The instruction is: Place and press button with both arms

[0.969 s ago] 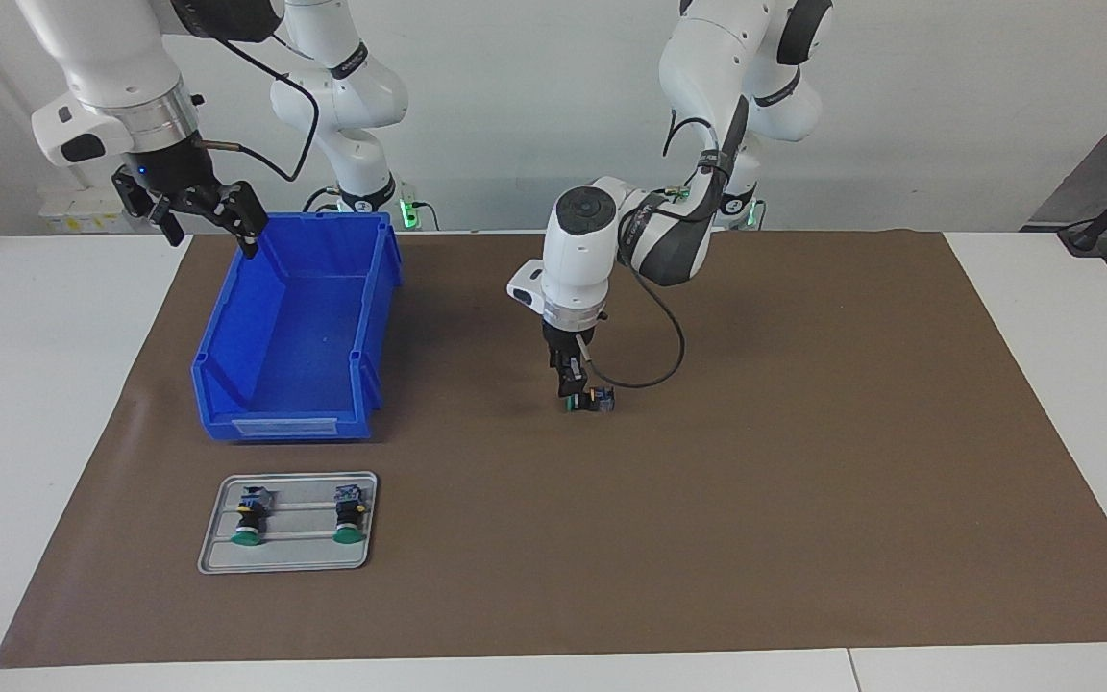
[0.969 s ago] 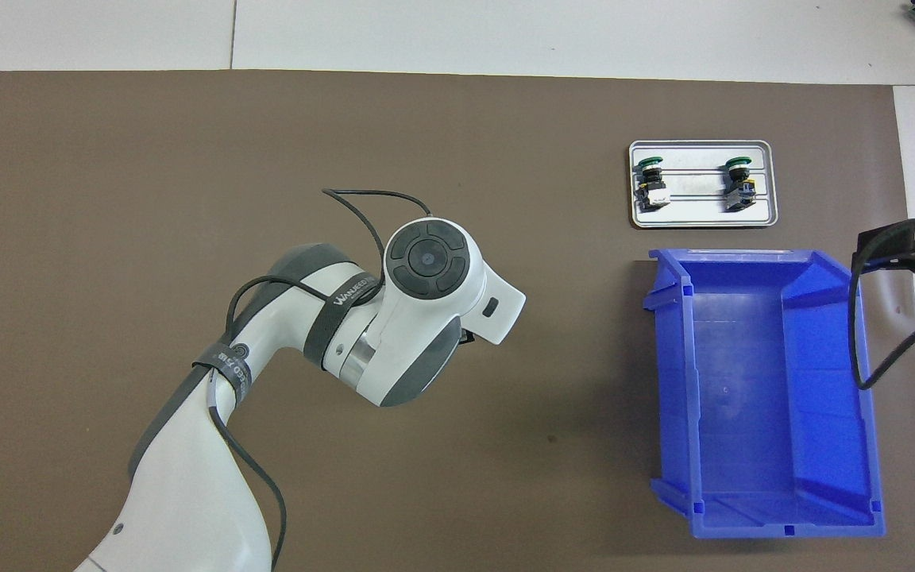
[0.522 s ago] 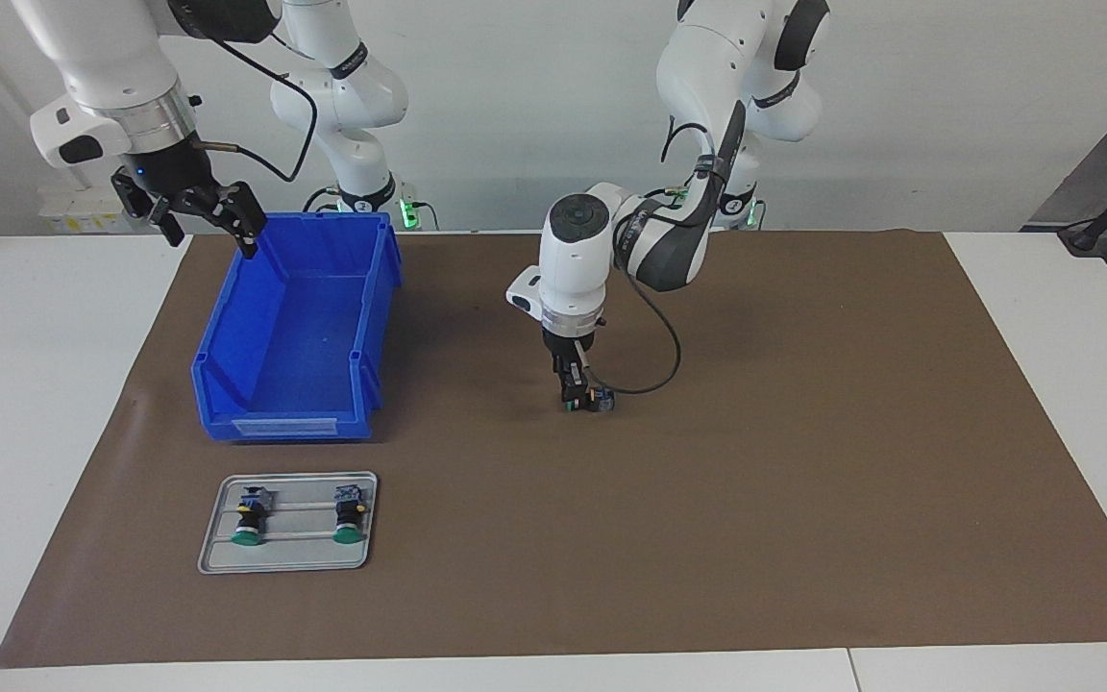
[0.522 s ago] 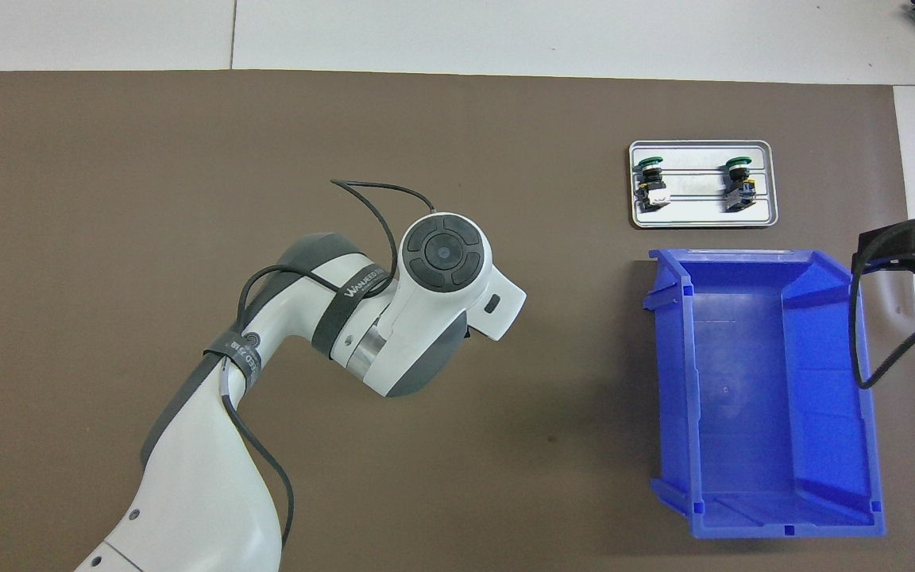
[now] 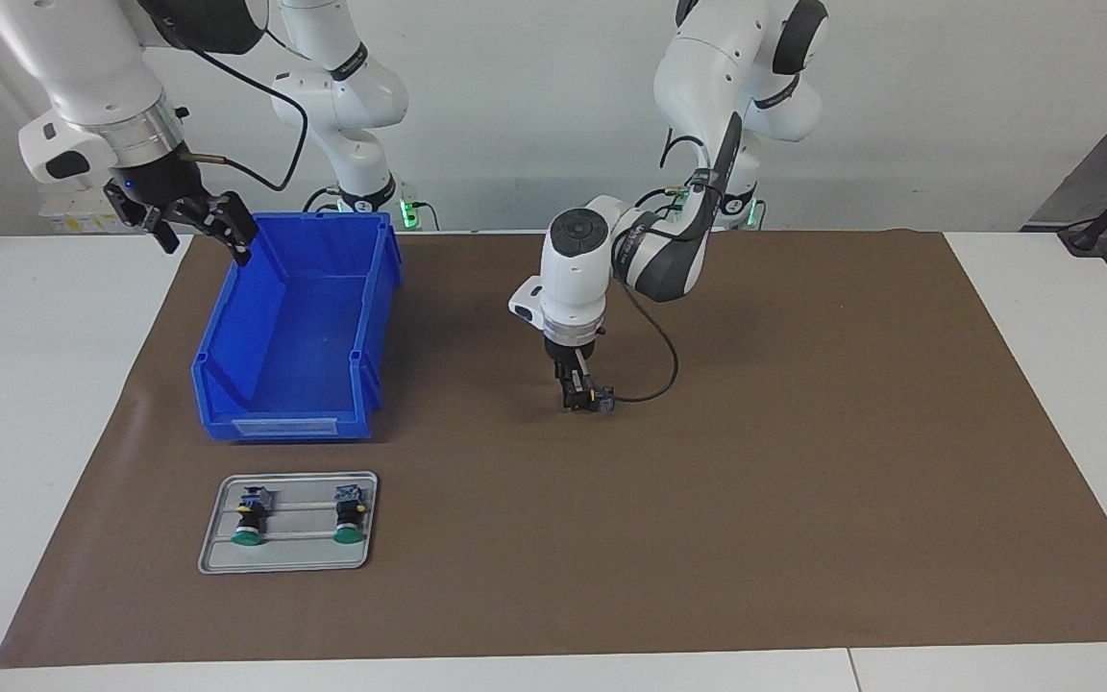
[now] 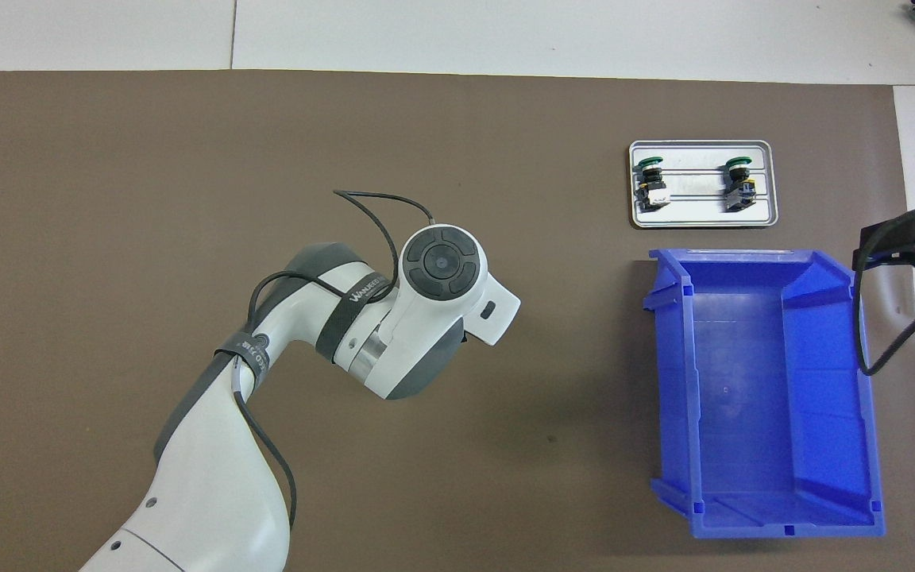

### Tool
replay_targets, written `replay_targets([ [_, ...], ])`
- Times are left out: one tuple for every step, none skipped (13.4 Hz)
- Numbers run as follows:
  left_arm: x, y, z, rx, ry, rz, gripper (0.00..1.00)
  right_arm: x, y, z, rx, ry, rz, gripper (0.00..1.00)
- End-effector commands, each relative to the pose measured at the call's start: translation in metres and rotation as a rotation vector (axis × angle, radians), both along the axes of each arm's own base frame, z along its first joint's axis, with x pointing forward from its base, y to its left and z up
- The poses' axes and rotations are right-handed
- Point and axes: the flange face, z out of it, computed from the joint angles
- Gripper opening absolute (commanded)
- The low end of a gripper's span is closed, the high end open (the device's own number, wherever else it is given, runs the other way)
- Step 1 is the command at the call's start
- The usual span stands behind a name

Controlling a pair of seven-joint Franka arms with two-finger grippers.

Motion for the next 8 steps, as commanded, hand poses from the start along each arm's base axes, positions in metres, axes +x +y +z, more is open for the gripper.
replay_targets([
  [-0.003,0.003,-0.007,0.01,-0.037,-0.002,0.61,-0.001,0.002,0.002,0.024,-0.004,0.018,1.0],
  [-0.004,0.004,-0.01,0.015,-0.036,-0.004,0.61,-0.001,0.001,0.002,0.024,-0.002,0.017,1.0],
  [-0.005,0.004,-0.011,0.013,-0.039,-0.004,0.61,-0.001,0.0,0.002,0.025,-0.001,0.015,1.0],
  [-0.005,0.006,-0.013,0.014,-0.039,-0.003,0.61,-0.002,-0.003,0.002,0.024,0.001,0.01,1.0],
  [-0.005,0.006,-0.016,0.011,-0.041,-0.004,0.61,-0.002,-0.004,0.001,0.026,0.002,0.007,1.0],
  [-0.006,0.006,-0.018,0.012,-0.04,-0.004,0.61,-0.003,-0.004,0.002,0.026,0.001,0.007,1.0],
  [-0.006,0.006,-0.022,0.015,-0.038,-0.003,0.61,-0.003,-0.004,0.002,0.026,0.001,0.006,1.0],
  [-0.006,0.005,-0.024,0.013,-0.039,-0.004,0.61,-0.003,-0.004,0.003,0.026,0.001,0.006,1.0],
])
